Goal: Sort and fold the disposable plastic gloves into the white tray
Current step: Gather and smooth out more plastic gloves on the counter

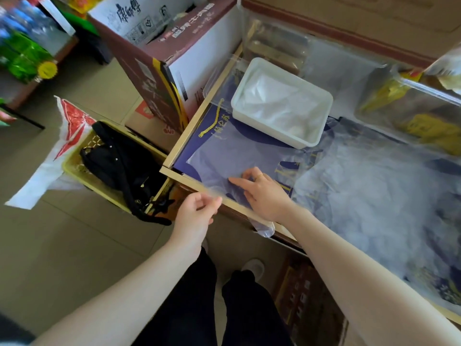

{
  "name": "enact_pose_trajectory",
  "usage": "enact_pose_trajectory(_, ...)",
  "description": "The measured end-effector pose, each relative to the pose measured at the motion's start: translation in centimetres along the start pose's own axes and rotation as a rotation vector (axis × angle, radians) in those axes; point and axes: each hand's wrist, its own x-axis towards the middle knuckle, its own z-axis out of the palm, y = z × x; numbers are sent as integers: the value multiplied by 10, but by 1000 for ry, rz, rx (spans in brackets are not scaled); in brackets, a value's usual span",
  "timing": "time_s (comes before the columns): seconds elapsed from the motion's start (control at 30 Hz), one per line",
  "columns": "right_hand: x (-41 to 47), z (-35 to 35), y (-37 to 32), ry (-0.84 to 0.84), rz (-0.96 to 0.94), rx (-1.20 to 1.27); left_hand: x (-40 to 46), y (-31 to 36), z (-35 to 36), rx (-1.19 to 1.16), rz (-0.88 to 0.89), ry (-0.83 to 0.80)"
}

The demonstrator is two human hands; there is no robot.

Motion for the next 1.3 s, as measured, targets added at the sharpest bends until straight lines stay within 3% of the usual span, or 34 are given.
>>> enact_pose_trajectory(0.17,3,0,1,-16,-7,26,-3,2,4,206,52,-102)
enact_pose_trajectory(0.27,4,-2,2,-24,-1,63,-4,-2,-2,239,48,-60)
enact_pose_trajectory(0.37,5,-3,2,-30,8,66,-2,-3,-14,213,-111,-82)
enact_pose_trajectory(0.43,5,-4,1,-29,-8,87,2,-3,-21,315,-246,-148)
enact_pose_trajectory(0.47,2,-5,3,5,-14,130,6,-4,-22,448,-222,-157)
enact_pose_trajectory(0.53,-11,-7,13,230,44,238,10,-4,-23,751,19,-66)
enact_pose_trajectory(0.63,-46,-6,46,604,353,246,4,6,-17,859,413,95)
enact_pose_trajectory(0.77,-89,5,102,495,870,151,2,15,9,849,642,-100)
enact_pose_trajectory(0.83,-107,11,120,486,899,103,1,19,29,895,686,-224)
enact_pose_trajectory(0.97,-120,12,137,555,769,41,-1,26,75,859,678,-440)
enact_pose_trajectory(1.17,-133,-30,128,844,648,592,-9,47,148,534,554,-542)
enact_pose_trajectory(1.3,-164,-64,98,801,373,1377,-19,69,186,297,430,-716)
